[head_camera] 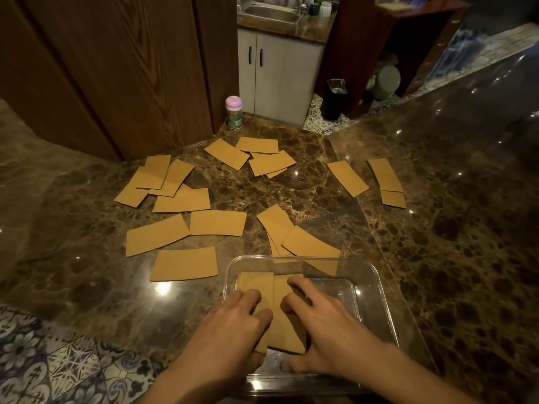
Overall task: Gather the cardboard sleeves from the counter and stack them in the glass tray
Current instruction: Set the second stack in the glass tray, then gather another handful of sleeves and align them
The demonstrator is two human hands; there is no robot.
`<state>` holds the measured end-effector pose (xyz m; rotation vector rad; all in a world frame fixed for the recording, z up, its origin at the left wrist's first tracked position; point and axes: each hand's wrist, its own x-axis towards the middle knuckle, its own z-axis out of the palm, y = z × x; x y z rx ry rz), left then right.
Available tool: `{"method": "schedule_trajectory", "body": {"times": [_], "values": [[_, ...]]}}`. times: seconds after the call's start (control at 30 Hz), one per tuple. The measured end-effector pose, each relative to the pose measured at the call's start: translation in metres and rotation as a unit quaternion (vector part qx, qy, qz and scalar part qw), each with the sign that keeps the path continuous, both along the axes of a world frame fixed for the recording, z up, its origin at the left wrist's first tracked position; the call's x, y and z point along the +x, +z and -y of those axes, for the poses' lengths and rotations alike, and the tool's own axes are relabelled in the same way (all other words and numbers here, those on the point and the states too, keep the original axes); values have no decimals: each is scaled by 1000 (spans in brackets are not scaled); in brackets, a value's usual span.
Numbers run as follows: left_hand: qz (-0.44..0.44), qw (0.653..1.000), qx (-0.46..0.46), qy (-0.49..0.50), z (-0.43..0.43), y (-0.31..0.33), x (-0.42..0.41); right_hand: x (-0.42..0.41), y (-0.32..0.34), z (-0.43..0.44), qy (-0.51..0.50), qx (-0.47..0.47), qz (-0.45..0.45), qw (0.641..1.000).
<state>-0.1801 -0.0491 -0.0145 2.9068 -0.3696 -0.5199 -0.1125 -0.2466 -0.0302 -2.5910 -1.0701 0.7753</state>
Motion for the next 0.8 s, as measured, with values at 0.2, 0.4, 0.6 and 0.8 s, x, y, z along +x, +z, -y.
{"method": "schedule_trajectory", "body": {"times": [0.2, 0.4, 0.6, 0.8], "values": [[-13, 999, 33, 6, 1, 5, 6, -1, 0, 6, -26, 19, -8, 999], [-7, 999, 39, -23, -7, 2, 5, 1, 14, -3, -32, -17, -8, 999], [153, 965, -203, 66, -40, 30, 8, 38, 60, -9, -55, 28, -39, 997], [35, 982, -116, 146, -140, 18, 50, 114, 71, -10, -244, 203, 12, 948]]}}
